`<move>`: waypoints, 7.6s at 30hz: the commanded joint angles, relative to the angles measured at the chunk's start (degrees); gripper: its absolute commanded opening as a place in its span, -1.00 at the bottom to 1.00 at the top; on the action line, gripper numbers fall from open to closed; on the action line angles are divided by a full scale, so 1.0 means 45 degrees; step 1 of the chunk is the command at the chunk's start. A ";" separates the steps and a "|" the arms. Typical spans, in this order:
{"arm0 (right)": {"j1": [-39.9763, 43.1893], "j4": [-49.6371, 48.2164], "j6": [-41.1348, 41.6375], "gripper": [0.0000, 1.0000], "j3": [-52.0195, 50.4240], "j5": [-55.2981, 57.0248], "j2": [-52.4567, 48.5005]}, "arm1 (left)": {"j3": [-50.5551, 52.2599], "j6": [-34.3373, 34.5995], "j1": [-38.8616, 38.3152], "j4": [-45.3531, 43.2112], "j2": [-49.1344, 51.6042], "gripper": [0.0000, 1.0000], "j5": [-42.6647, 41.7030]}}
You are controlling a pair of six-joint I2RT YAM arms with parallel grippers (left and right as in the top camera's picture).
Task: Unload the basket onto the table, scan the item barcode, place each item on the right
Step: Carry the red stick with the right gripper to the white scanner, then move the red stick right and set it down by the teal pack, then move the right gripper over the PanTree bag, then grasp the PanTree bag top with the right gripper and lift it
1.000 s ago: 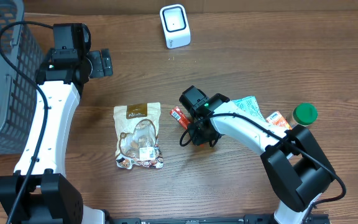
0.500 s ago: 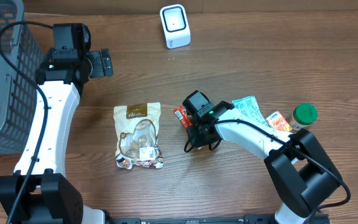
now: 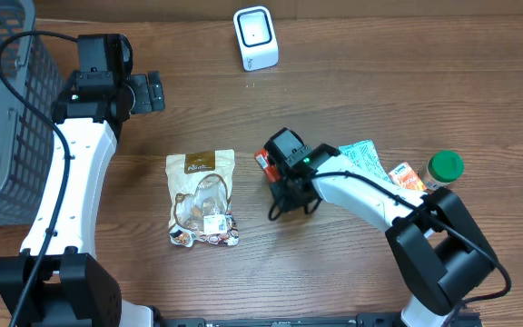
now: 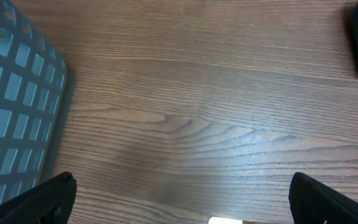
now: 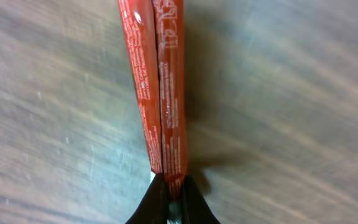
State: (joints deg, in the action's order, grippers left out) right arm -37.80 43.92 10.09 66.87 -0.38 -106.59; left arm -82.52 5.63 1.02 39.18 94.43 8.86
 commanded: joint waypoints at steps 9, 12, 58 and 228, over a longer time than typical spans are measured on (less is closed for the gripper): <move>0.0112 0.2268 -0.3342 -0.93 0.4915 0.4313 -0.0063 | -0.0029 0.0087 0.0019 -0.0019 -0.0010 1.00 0.0151; 0.0243 0.2089 -0.4945 -0.93 0.5819 0.4872 -0.0063 | -0.0029 0.0083 0.0019 -0.0019 -0.0010 1.00 0.0146; 0.2166 -1.6733 -1.6495 -0.93 0.6751 1.0064 -0.8291 | -0.0029 0.0087 0.0019 -0.0019 -0.0010 1.00 0.0151; -0.3157 -0.6178 0.5858 1.00 -0.0996 0.1511 0.0442 | -0.0029 0.0087 0.0019 -0.0019 -0.0010 1.00 0.0146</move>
State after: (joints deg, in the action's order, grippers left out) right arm -52.16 16.40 36.03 62.54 5.56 -104.66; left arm -82.52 5.65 1.02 39.18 94.43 8.88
